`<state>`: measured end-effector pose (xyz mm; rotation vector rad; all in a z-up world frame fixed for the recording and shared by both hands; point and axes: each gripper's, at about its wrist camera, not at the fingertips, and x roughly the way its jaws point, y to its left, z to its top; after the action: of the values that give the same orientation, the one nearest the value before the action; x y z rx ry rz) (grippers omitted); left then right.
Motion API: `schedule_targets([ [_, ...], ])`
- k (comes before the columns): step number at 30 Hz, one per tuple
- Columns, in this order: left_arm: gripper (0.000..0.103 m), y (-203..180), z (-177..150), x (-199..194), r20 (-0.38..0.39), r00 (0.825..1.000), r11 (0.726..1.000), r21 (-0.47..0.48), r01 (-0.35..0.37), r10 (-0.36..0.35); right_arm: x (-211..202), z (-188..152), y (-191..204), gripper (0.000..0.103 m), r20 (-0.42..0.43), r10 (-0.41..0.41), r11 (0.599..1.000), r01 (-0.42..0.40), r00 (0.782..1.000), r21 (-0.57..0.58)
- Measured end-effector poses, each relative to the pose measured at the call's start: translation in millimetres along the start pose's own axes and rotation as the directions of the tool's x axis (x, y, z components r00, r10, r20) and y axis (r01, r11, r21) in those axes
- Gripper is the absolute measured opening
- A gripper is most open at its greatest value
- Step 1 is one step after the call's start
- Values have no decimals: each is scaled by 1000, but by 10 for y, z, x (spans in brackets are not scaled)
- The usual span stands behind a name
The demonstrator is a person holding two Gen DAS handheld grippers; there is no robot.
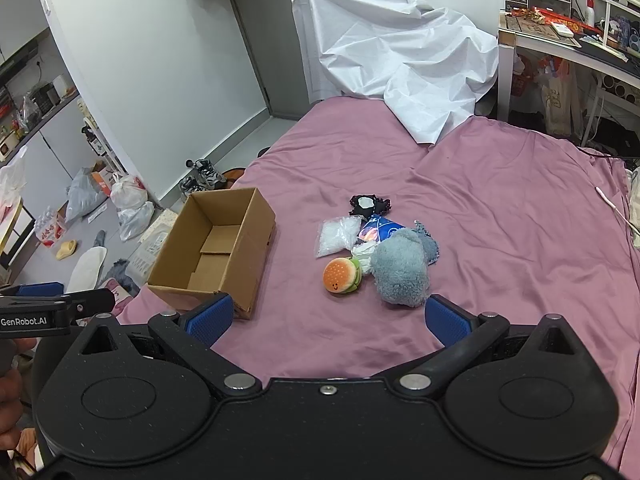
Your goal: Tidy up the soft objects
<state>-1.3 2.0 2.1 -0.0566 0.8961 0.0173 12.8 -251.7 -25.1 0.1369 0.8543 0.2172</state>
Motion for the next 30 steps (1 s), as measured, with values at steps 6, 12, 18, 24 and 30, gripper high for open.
schedule_targets([
  [6, 102, 0, -5, 1, 0, 1000, 1000, 0, -1, 1, -6, -4, -6, 103, 1, -1, 1000, 1, 1000, 0],
  [12, 102, -2, -10, -1, 6, 1000, 1000, -4, -3, 3, -13, -6, 0, 103, 1, 2, 1000, -2, 1000, -5],
  [18, 102, 2, -11, 0, 6, 1000, 1000, -2, -4, 4, -12, -4, 1, 103, 1, 2, 1000, -2, 1000, -4],
  [24, 102, 0, -2, -22, 17, 1000, 1000, -2, -10, 10, -5, -4, 1, 103, -2, 2, 1000, -2, 1000, -3],
  [30, 102, 2, 32, 12, 15, 1000, 1000, -5, -9, 9, 43, 27, -25, 103, -6, 0, 1000, 0, 1000, 3],
])
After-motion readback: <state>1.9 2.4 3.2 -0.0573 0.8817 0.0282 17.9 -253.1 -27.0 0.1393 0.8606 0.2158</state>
